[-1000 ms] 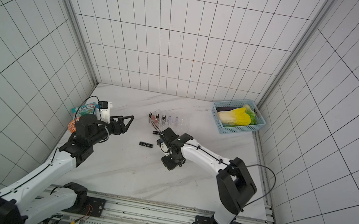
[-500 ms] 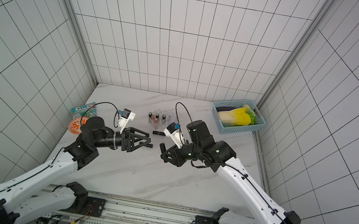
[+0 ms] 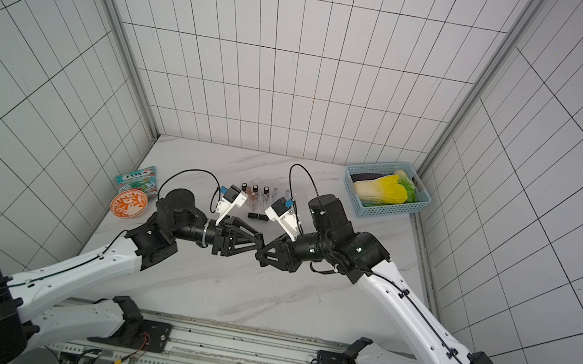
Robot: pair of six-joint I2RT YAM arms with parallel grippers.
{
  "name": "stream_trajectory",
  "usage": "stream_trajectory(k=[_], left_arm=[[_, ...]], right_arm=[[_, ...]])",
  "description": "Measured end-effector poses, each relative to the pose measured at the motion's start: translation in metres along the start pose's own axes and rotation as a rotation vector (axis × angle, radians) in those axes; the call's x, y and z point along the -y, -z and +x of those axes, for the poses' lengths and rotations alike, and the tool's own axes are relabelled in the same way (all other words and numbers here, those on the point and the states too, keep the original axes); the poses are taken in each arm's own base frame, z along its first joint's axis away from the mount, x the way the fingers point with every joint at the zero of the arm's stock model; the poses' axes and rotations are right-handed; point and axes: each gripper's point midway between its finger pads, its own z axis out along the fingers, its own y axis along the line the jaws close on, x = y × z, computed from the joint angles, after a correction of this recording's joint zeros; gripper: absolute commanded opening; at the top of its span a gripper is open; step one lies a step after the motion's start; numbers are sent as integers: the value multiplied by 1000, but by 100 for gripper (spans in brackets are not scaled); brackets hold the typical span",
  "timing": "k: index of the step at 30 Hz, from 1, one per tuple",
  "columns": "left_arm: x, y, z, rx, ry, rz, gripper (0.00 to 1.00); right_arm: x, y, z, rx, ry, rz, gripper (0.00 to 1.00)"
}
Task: Arrange the lipsticks in the organizer
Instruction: Pick up the lipstick at the center of the board.
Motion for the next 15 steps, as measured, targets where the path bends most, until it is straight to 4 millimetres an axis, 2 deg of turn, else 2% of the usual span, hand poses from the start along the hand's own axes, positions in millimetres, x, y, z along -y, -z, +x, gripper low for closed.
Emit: stream_trajectory(k=[2, 6, 9, 11, 13, 14, 15], left_arm=[[4, -1, 0, -5, -4, 13, 27], [7, -1, 0, -9, -1, 24, 17], [8, -1, 0, -9, -5, 25, 9], [5, -1, 0, -9, -5, 10, 9], [-2, -1, 1, -4, -8, -28, 9], [-11, 0, 0, 0, -15, -77, 9], [-15, 0, 0, 1, -18, -101, 8]], right_arm=[[0, -1, 0, -4, -3, -4, 27], [2, -2, 1, -8, -7, -3, 30], [1, -3, 1, -9, -6, -5, 41], [1, -2, 1, -7, -2, 0, 62], [3, 0, 0, 3, 1, 19, 95], [5, 3, -1, 16, 4, 42, 99], [5, 6, -1, 25, 10, 55, 99]])
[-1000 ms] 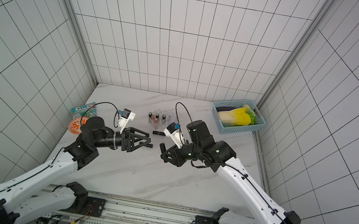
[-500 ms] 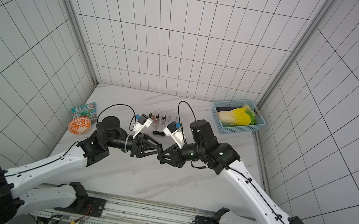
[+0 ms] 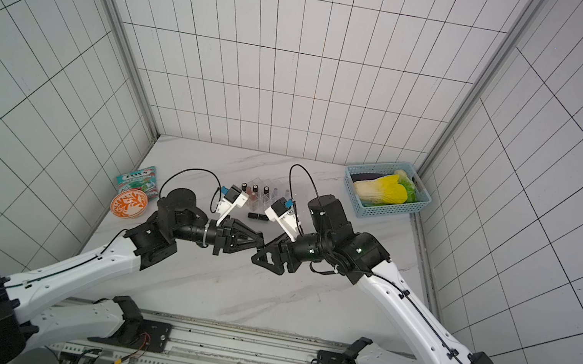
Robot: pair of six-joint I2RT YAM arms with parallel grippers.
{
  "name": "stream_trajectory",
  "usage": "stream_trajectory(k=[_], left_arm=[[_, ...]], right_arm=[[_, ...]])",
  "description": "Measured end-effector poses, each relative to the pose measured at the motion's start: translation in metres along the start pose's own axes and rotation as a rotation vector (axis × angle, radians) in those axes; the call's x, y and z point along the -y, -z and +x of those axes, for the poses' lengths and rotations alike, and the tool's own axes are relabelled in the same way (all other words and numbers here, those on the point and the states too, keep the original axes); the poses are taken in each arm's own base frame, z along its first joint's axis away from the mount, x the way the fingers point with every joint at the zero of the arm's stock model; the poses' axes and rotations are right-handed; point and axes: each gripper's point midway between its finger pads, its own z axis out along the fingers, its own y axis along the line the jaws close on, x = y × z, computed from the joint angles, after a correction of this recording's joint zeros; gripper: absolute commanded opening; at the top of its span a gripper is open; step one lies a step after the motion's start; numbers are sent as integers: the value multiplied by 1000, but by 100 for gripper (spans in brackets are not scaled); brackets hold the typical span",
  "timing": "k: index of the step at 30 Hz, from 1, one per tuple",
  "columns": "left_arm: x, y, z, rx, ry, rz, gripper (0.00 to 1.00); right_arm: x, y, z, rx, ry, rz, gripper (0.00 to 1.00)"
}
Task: Arrange the lipsticks in the organizer
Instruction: Pick up the lipstick at the center of the board, then place the lipstick in the storage box.
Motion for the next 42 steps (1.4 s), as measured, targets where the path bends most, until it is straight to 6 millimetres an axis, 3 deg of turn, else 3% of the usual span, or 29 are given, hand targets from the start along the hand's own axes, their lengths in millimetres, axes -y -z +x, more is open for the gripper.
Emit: stream_trajectory(k=[2, 8, 15, 20, 26, 35, 42], left_arm=[[-14, 1, -3, 7, -20, -84, 8], [-73, 1, -44, 91, -163, -419, 8], [-178, -8, -63, 58, -248, -773, 8], [-229, -4, -81, 59, -272, -917, 9], [-264, 0, -90, 88, -298, -979, 9], [-307, -15, -57, 22, -272, -997, 9], [-318, -10, -57, 31, -264, -1016, 12]], right_arm=[[-1, 7, -1, 23, 15, 25, 99], [18, 34, -1, 140, 28, 186, 99], [44, 40, 12, 170, -7, 305, 99], [48, 45, 29, 176, -27, 329, 99], [45, 57, 42, 212, -31, 343, 99], [46, 60, 48, 213, -41, 354, 99], [48, 60, 48, 215, -47, 358, 99]])
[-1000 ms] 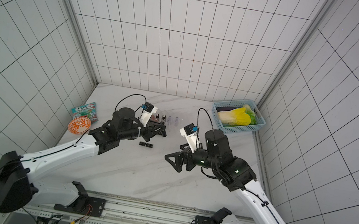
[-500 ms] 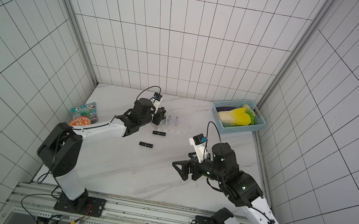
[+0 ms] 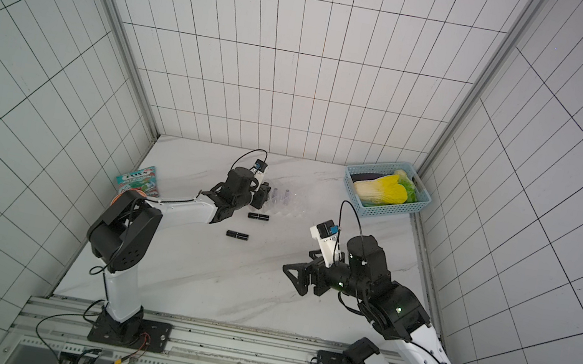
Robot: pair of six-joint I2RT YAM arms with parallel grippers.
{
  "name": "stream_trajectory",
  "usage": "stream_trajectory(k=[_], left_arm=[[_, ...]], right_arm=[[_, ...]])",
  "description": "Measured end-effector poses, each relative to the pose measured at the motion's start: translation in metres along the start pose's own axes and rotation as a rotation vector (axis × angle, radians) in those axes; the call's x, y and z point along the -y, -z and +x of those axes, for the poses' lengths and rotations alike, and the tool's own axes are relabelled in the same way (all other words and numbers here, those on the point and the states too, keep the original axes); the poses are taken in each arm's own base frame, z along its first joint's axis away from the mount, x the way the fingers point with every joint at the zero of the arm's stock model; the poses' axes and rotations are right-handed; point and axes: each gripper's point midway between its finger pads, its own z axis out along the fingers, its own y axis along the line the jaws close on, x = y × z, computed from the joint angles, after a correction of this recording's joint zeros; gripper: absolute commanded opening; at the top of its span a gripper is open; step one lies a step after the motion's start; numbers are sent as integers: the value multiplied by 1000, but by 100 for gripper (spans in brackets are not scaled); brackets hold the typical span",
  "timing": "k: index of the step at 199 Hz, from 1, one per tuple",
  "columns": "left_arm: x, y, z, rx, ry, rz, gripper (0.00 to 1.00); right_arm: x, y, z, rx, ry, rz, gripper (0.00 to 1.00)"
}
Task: Arrange the lipsticks in the organizer
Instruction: Place the lipstick in the storage box.
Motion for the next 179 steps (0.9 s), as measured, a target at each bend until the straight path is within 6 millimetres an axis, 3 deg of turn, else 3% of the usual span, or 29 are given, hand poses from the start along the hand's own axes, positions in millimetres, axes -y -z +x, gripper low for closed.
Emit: stream_trajectory(k=[41, 82, 112, 128, 153, 167, 179], left_arm=[[-2, -6, 8, -14, 3, -4, 22], [0, -9, 13, -25, 7, 5, 51], [7, 6, 2, 3, 2, 25, 63], [16, 35, -16, 53, 13, 41, 65], [22, 110, -66, 210, 73, 60, 67], [12, 155, -90, 319, 144, 54, 68], [-7, 186, -91, 377, 220, 27, 68]], right_arm=[[0, 0, 0, 0, -6, -3, 99], [2, -4, 2, -17, -12, 2, 99], [12, -16, 8, -68, -25, 32, 100], [22, -31, 15, -124, -42, 61, 98], [40, -58, 26, -225, -66, 105, 95], [52, -78, 32, -298, -64, 137, 93], [59, -93, 26, -327, -47, 162, 93]])
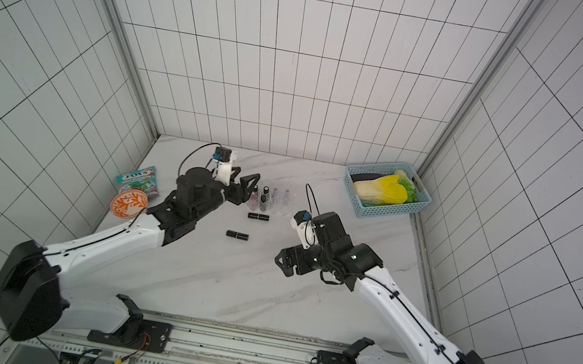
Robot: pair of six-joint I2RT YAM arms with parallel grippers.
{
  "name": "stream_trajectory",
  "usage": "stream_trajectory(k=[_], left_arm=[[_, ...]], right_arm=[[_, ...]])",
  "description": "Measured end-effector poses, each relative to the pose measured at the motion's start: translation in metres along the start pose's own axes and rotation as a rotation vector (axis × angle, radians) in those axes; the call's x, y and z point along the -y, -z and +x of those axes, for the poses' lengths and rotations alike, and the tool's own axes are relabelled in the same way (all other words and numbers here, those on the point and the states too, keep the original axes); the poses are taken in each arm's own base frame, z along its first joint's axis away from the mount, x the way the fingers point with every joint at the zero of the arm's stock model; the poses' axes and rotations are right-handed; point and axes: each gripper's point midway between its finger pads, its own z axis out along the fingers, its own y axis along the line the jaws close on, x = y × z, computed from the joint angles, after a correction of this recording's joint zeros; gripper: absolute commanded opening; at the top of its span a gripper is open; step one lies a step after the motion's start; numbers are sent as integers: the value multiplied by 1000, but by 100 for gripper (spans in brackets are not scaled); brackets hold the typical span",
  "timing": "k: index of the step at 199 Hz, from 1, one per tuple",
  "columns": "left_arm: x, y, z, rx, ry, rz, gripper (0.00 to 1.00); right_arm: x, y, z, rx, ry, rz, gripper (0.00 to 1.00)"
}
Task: Arrange the lipsticks in the organizer
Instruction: Pick up the lipstick at the center of the board.
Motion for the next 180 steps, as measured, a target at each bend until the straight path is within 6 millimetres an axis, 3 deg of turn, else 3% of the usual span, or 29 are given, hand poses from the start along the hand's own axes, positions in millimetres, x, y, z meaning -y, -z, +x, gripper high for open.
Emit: stream_trajectory(k=[17, 38, 66, 86, 108, 144, 180], left_arm=[[-33, 25, -5, 55, 114, -63, 68], [-73, 49, 29, 31, 242, -155, 68], [-84, 73, 58, 19, 327, -177, 68], [-91, 82, 53, 51, 355, -183, 68], [-113, 90, 45, 99, 400, -220, 69], [-142, 97, 59, 93, 472, -264, 68], [-145, 98, 60, 91, 505, -246, 68]], right_arm=[[5, -23, -17, -45, 56, 54, 94], [5, -55, -37, -89, 138, 93, 93], [3, -93, -53, -139, 219, 114, 92], [3, -112, -61, -158, 254, 116, 91], [2, -133, -71, -170, 288, 108, 91], [2, -159, -78, -193, 336, 94, 97], [6, -176, -79, -215, 376, 89, 99]])
